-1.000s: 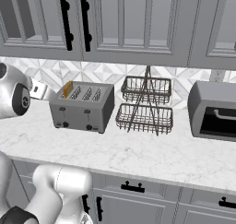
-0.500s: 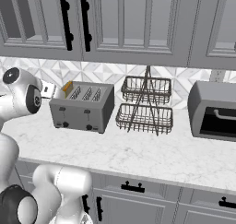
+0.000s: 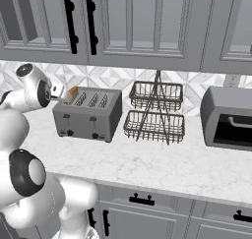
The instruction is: Start the toaster. Once the lever pops up, take the bread to the plate on the dining counter.
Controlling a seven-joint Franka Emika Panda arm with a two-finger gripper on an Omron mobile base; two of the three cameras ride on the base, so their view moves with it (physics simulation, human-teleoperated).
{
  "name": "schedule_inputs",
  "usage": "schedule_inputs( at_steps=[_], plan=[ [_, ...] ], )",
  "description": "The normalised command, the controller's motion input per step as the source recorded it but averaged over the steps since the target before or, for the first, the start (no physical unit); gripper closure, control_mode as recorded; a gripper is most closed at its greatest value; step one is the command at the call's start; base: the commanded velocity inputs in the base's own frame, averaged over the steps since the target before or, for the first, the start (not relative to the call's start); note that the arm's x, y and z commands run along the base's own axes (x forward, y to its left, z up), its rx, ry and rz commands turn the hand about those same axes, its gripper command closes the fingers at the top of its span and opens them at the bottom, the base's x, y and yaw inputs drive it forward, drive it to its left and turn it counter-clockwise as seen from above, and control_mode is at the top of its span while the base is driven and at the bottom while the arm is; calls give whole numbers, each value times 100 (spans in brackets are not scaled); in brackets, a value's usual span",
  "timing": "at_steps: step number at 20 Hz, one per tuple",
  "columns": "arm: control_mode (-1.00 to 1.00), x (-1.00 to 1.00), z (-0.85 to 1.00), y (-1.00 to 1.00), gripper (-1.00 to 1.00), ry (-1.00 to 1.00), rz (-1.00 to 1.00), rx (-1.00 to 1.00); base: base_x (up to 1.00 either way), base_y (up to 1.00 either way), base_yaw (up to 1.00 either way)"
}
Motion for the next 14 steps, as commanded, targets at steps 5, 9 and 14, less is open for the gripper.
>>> schedule_inputs(
  at_steps=[5,9,14],
  plan=[
    [-100,37,-34,8,-100,-3,0,-5,0,0,0],
    [-100,24,-34,0,-100,-7,0,-5,0,0,0],
    [-100,38,-13,0,-100,0,0,0,0,0,0]
  ],
)
